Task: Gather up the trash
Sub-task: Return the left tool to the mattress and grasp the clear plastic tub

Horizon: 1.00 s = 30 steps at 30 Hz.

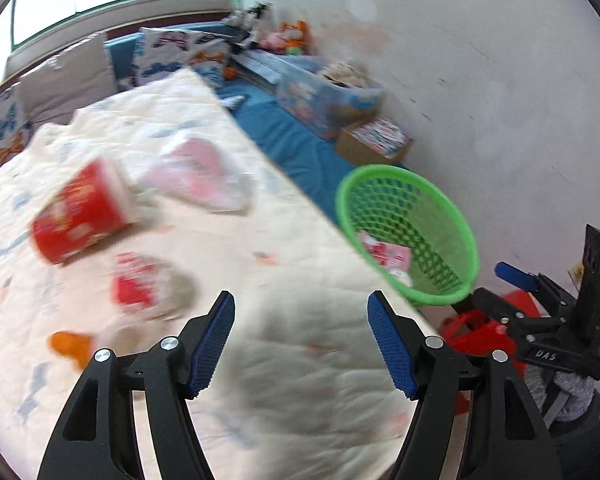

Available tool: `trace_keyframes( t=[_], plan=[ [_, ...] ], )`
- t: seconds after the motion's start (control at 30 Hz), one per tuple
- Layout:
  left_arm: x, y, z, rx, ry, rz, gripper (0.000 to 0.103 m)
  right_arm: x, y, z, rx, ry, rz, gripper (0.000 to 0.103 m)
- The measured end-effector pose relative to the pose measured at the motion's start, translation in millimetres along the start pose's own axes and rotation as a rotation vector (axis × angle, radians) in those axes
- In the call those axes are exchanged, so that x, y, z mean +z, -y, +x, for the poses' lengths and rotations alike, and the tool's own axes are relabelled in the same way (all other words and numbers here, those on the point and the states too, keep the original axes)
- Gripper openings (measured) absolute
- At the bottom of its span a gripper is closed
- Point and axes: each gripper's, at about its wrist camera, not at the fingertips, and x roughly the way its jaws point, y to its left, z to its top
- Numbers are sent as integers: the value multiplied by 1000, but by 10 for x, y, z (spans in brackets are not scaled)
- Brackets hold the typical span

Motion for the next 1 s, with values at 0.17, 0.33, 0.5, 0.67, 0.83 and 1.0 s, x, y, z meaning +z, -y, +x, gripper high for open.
trace_keyframes(
  t=[0.17, 0.33, 0.5, 0.67, 0.83, 1.0],
  plan=[
    [-112, -442, -219, 52, 36, -18, 67, 51, -240, 59, 40, 0, -35, 92],
    [-148, -843, -241, 51, 22, -45, 64, 75, -461, 137, 71, -8, -65, 92],
    [-174, -1026, -117, 44, -9, -42, 59, 73, -597, 207, 88, -22, -87, 92],
    [-224, -1079, 7, 43, -45, -18, 54, 69, -661, 243, 95, -30, -95, 92],
    [-243, -1028, 75, 66, -68, 32, 52, 59, -648, 282, 94, -39, -88, 92],
    [-243, -1020, 103, 81, -76, 48, 46, 51, -646, 317, 103, -53, -85, 92]
  ],
)
